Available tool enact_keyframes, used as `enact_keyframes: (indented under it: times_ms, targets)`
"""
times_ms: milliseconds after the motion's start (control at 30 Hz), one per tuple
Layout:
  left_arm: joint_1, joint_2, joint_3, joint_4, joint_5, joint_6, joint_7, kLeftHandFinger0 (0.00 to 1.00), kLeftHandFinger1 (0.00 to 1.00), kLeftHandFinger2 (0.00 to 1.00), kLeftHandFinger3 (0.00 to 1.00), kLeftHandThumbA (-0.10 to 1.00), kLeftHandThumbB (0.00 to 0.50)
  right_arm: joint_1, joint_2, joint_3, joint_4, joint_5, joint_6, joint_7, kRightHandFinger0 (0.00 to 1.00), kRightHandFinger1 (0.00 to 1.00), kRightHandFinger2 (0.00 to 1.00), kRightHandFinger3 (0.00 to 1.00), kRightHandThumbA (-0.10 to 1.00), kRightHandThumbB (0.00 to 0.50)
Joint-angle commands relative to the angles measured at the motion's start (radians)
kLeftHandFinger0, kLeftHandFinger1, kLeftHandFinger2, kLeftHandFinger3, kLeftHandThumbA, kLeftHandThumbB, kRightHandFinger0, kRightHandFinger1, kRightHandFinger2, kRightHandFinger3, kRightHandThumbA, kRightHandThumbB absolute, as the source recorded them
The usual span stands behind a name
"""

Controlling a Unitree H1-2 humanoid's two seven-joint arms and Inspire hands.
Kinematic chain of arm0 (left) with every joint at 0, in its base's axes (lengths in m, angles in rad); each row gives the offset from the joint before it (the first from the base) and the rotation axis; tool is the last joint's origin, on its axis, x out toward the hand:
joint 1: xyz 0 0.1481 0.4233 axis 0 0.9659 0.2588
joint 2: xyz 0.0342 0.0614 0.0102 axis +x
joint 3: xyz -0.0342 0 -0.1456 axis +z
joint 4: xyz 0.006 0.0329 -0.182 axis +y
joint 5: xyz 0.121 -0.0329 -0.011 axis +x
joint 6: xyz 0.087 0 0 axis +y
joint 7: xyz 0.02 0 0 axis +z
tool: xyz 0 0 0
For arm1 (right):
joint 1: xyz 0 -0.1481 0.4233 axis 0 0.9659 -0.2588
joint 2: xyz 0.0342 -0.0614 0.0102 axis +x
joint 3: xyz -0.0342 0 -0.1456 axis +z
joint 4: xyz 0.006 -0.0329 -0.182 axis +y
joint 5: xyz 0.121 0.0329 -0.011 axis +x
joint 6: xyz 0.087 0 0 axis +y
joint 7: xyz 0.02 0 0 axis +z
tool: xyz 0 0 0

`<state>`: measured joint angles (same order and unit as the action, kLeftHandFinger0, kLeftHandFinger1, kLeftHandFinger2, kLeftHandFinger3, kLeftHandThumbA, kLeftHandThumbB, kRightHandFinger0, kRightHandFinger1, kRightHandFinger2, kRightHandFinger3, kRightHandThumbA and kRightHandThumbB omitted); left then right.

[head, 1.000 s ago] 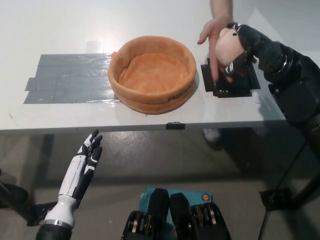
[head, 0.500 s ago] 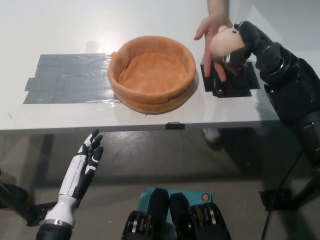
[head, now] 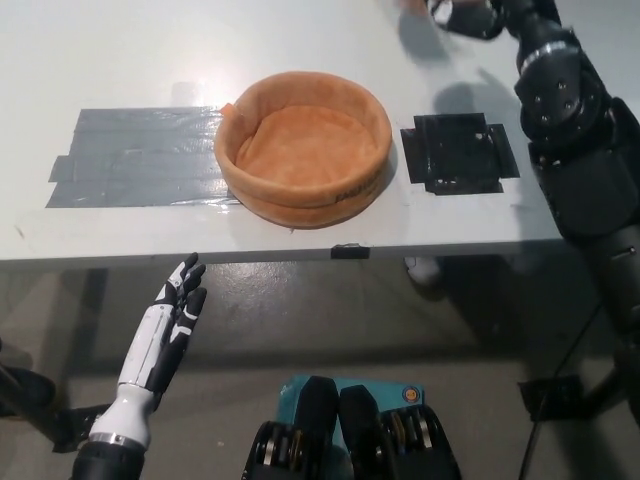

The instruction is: A person hands a emotional support dumpling to the robot which it grabs with its right hand and places in the soft place kept infront of it in the centre of the desk

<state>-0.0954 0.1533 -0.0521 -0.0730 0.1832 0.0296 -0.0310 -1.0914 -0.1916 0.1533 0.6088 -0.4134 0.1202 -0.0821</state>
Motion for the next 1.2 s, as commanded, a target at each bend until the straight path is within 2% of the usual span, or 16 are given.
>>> enact_keyframes:
  times_ms: [0,33,67,100,133,267,333,767,800,833,867,900,933,967,1000,1167]
  targets:
    - [-0.015,0.012,0.002,-0.032,0.004,-0.015,-0.006,1.00,1.00,1.00,1.00,0.96,0.029,-0.076,0.024,0.001,-0.106,-0.015,-0.003,-0.031,0.58,0.86,0.97,0.77,-0.10,0.194]
    - [-0.015,0.013,0.001,-0.030,0.005,-0.019,-0.006,1.00,1.00,1.00,1.00,0.96,0.029,-0.080,0.030,0.003,-0.109,-0.013,-0.005,-0.027,0.54,0.75,0.84,0.64,-0.10,0.194]
    - [-0.014,0.010,0.002,-0.033,0.003,-0.011,-0.007,1.00,1.00,1.00,1.00,0.97,0.036,-0.088,0.045,0.005,-0.110,-0.003,-0.011,-0.016,0.16,0.36,0.52,0.53,-0.10,0.160]
    - [-0.014,0.010,0.002,-0.030,0.003,-0.013,-0.006,1.00,1.00,1.00,1.00,0.97,0.038,-0.096,0.057,0.013,-0.101,-0.013,-0.007,-0.023,0.03,0.24,0.43,0.51,-0.10,0.156]
    - [-0.016,0.012,-0.003,-0.029,0.009,-0.012,-0.008,1.00,1.00,1.00,1.00,0.97,0.029,-0.107,0.070,0.053,-0.069,-0.066,-0.031,-0.054,0.00,0.14,0.48,0.55,-0.10,0.168]
    - [-0.015,0.010,-0.006,-0.024,0.008,-0.011,-0.010,1.00,1.00,1.00,1.00,0.98,0.023,-0.124,0.130,0.058,0.009,-0.016,-0.055,-0.035,0.03,0.32,0.80,0.83,-0.10,0.191]
    - [-0.016,0.009,-0.005,-0.026,0.007,-0.004,-0.010,1.00,1.00,1.00,1.00,0.98,0.024,-0.141,0.172,0.071,0.111,-0.022,-0.076,-0.056,0.05,0.39,0.83,0.81,-0.10,0.197]
    - [-0.024,0.013,-0.012,-0.040,0.010,0.008,-0.018,1.00,1.00,1.00,1.00,0.99,0.047,-0.137,0.260,0.165,0.442,-0.061,-0.127,-0.112,0.01,0.45,0.83,0.81,-0.10,0.186]
    - [-0.025,0.013,-0.012,-0.037,0.008,0.004,-0.018,1.00,1.00,1.00,1.00,0.99,0.047,-0.136,0.263,0.174,0.462,-0.061,-0.126,-0.095,0.05,0.49,0.81,0.75,-0.10,0.224]
    - [-0.025,0.014,-0.013,-0.033,0.011,-0.002,-0.017,1.00,1.00,1.00,1.00,0.99,0.045,-0.135,0.266,0.191,0.469,-0.064,-0.101,-0.050,0.35,0.76,1.00,0.98,0.07,0.232]
    - [-0.025,0.015,-0.014,-0.033,0.014,-0.003,-0.016,1.00,1.00,1.00,1.00,0.99,0.044,-0.135,0.267,0.199,0.469,-0.063,-0.082,-0.023,0.45,0.77,0.97,0.95,0.16,0.229]
    - [-0.027,0.016,-0.014,-0.031,0.016,-0.003,-0.016,1.00,1.00,1.00,1.00,0.99,0.043,-0.134,0.267,0.196,0.472,-0.051,-0.085,-0.002,0.58,0.89,1.00,1.00,0.24,0.194]
    - [-0.028,0.016,-0.015,-0.030,0.017,-0.003,-0.016,1.00,1.00,1.00,1.00,0.98,0.036,-0.134,0.263,0.200,0.476,-0.044,-0.091,0.020,0.90,1.00,1.00,1.00,0.40,0.198]
    - [-0.027,0.016,-0.017,-0.032,0.020,-0.001,-0.017,1.00,1.00,1.00,1.00,0.98,0.035,-0.135,0.251,0.225,0.483,-0.056,-0.103,0.062,1.00,1.00,1.00,1.00,0.55,0.238]
    - [-0.027,0.018,-0.017,-0.032,0.021,-0.003,-0.019,1.00,1.00,1.00,1.00,0.98,0.025,-0.135,0.245,0.235,0.482,-0.060,-0.107,0.076,1.00,1.00,1.00,1.00,0.68,0.253]
    - [-0.037,0.020,-0.016,-0.027,0.017,0.000,-0.026,1.00,1.00,1.00,1.00,0.97,0.026,-0.140,0.220,0.239,0.454,-0.042,-0.125,0.079,1.00,1.00,1.00,1.00,0.91,0.280]
